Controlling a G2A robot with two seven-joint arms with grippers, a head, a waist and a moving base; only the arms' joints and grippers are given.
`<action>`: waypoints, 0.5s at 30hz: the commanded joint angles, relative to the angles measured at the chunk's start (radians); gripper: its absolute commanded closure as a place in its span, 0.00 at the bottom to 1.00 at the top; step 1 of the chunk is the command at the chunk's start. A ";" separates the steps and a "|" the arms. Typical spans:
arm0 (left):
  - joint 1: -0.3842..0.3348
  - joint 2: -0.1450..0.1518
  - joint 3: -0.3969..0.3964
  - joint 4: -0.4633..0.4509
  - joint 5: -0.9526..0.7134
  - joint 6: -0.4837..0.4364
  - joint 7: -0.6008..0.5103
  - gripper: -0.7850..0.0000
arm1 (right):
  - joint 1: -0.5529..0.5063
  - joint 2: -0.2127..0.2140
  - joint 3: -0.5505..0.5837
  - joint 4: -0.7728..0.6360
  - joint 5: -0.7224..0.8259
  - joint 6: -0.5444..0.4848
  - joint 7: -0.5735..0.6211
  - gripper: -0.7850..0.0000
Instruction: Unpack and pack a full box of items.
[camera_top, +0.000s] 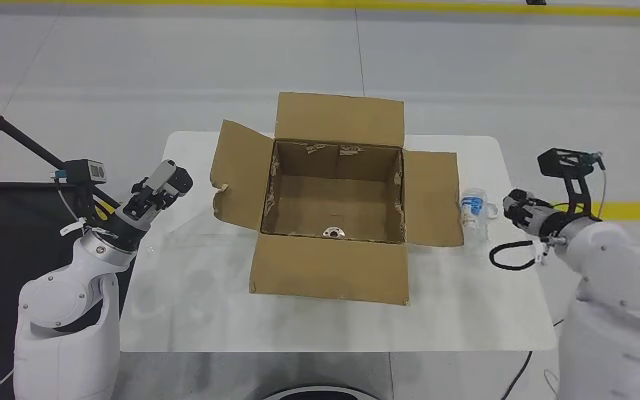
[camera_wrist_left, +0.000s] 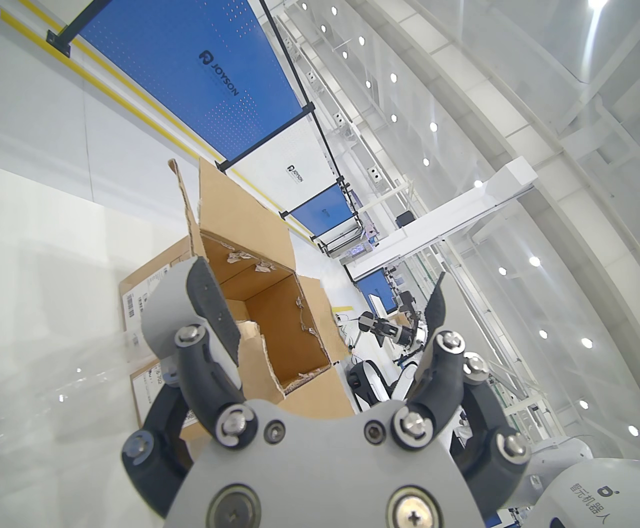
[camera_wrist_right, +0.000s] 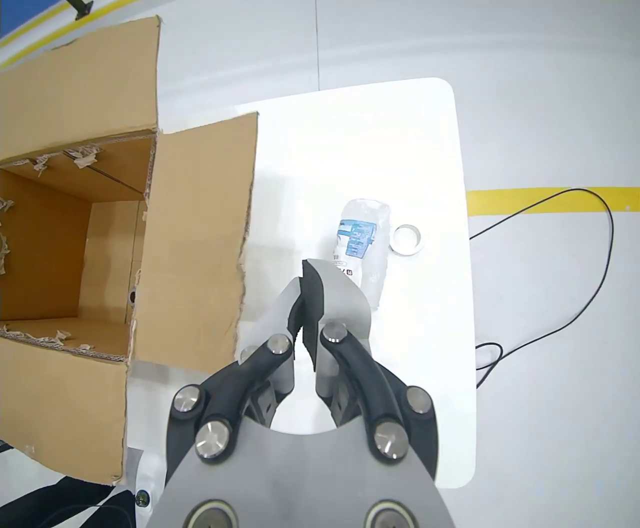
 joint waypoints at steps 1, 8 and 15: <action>0.000 0.000 0.000 0.000 0.000 0.000 0.000 0.00 | 0.013 0.005 0.000 0.038 -0.001 0.000 0.004 1.00; 0.000 0.000 0.000 0.000 0.000 0.000 0.000 0.00 | 0.043 0.019 0.011 0.126 0.051 -0.024 -0.019 1.00; 0.000 0.000 0.000 0.000 0.000 0.000 0.000 0.00 | 0.045 0.033 0.025 0.131 0.166 -0.076 -0.033 0.64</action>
